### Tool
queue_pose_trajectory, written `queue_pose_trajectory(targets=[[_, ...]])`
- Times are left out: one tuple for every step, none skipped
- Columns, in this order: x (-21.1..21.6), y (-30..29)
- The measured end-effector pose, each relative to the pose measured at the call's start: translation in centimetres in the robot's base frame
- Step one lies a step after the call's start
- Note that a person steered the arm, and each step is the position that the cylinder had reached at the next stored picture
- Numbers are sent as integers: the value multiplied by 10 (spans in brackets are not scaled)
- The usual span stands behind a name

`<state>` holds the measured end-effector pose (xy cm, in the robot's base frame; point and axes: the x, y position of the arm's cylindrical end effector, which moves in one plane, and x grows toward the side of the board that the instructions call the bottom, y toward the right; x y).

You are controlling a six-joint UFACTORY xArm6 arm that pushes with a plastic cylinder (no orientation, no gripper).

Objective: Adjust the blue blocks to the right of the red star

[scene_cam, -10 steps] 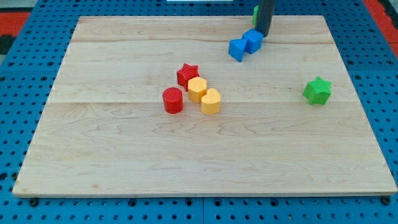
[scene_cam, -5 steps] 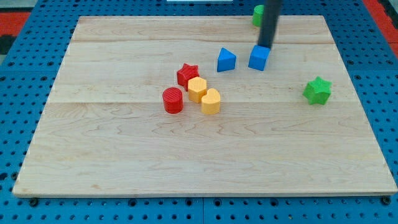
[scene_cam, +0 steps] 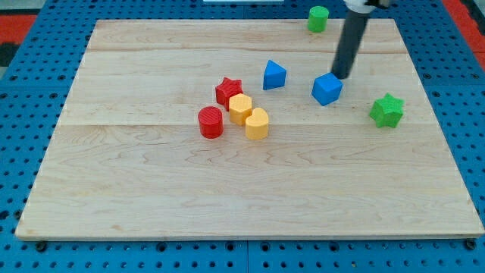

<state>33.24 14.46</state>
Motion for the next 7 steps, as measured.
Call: queue_pose_trajectory(targets=[[13, -51], [21, -20], [30, 48], [-4, -26], [-12, -75], [-23, -123], [-14, -152]])
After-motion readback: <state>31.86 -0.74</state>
